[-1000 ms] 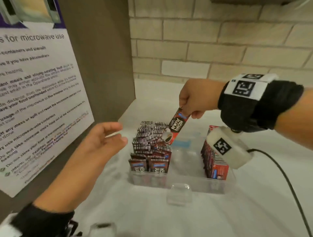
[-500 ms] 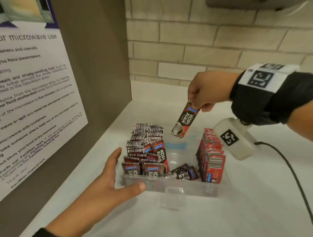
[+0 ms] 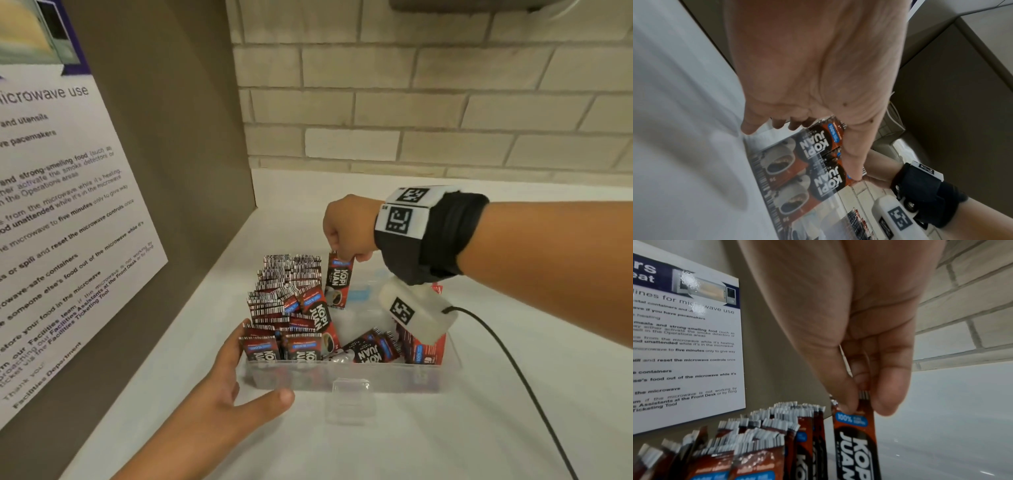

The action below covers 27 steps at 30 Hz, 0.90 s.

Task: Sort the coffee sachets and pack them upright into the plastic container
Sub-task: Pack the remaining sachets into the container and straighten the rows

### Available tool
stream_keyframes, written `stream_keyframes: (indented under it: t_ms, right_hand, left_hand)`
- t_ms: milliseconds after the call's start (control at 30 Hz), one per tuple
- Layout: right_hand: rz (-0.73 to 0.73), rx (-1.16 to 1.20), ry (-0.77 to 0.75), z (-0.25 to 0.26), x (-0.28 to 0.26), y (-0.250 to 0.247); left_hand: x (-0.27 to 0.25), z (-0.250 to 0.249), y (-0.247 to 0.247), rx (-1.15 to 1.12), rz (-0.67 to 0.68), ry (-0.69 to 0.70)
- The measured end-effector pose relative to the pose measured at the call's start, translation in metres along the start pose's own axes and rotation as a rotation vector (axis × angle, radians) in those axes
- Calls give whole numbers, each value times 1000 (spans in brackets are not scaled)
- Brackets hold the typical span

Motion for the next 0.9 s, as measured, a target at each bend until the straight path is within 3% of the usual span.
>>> stream_keyframes:
  t_ms: [300, 633, 900]
  right_hand:
    - [-53, -43, -35, 9, 15, 12]
    - [-17, -30, -59, 10, 10, 8]
    - [-91, -86, -56, 13, 13, 11]
  left_hand:
    - [-1, 8, 0, -58, -22, -26]
    - [-1, 8, 2, -73, -5, -6]
    - [-3, 9, 1, -97, -6, -20]
Point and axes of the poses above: each hand's wrist, its own x-axis towards the middle knuckle, its own y-axis out of the palm, z = x × y, the point moved 4 cm from there along x, towards the middle knuckle, and after that the axes turned 8 degrees about -x, right-handed, at the moved point
